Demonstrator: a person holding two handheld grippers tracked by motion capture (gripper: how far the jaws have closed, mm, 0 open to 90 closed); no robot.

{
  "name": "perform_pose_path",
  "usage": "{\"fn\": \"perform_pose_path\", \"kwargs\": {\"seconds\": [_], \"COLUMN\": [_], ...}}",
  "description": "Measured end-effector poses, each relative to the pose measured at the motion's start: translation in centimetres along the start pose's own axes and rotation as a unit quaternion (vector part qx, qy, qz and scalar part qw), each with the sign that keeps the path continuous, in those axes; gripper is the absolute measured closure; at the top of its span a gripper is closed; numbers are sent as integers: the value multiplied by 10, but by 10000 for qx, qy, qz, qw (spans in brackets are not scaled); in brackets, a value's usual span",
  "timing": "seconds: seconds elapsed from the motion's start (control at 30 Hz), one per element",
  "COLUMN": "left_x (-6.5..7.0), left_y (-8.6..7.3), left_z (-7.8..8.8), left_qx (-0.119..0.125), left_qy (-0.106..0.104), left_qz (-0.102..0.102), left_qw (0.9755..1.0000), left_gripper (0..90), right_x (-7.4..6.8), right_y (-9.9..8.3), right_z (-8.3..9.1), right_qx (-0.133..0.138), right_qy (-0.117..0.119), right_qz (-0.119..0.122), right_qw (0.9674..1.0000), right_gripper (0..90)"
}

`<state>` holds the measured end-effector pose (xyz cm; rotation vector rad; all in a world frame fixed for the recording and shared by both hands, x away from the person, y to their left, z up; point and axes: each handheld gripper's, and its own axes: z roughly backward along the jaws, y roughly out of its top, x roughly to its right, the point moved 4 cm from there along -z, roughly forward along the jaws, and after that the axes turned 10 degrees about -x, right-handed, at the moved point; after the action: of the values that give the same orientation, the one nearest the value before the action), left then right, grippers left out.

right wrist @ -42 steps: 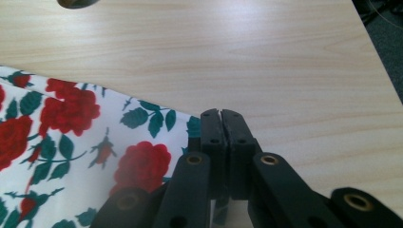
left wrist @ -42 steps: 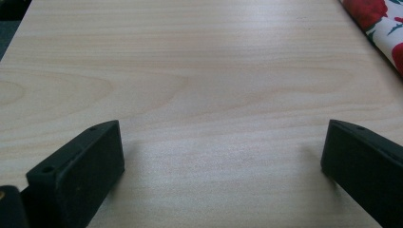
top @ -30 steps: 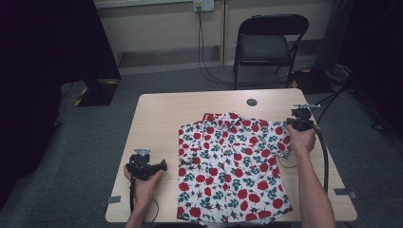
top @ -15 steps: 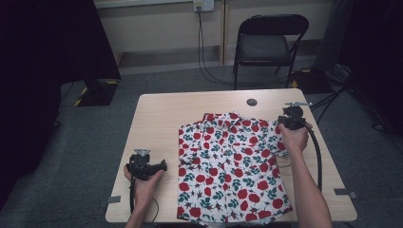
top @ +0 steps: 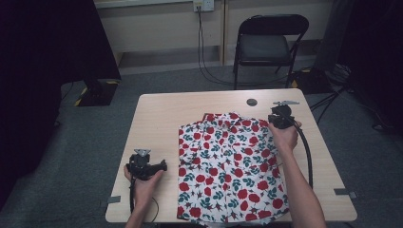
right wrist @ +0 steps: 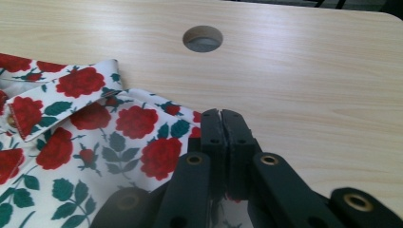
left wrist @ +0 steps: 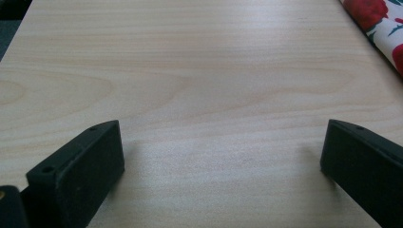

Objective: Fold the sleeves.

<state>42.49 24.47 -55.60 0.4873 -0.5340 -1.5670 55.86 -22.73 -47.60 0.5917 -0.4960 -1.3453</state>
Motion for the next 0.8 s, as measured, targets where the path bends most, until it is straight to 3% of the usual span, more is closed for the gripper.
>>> {"fn": "perform_pose_path", "kwargs": {"seconds": [0.53, 0.8], "left_x": [0, 0], "left_y": [0, 0], "left_z": [0, 0], "left_qx": [1, 1], "left_qy": [0, -1], "left_qz": [-1, 0], "left_qw": [10000, 10000], "left_gripper": [1, 1], "right_x": [-36, -55], "right_y": [5, 1], "right_z": [-13, -27], "right_qx": [-46, -245], "right_qy": [187, 240], "right_qz": [211, 445], "right_qw": [9996, 9984], "right_gripper": [888, 887]}}
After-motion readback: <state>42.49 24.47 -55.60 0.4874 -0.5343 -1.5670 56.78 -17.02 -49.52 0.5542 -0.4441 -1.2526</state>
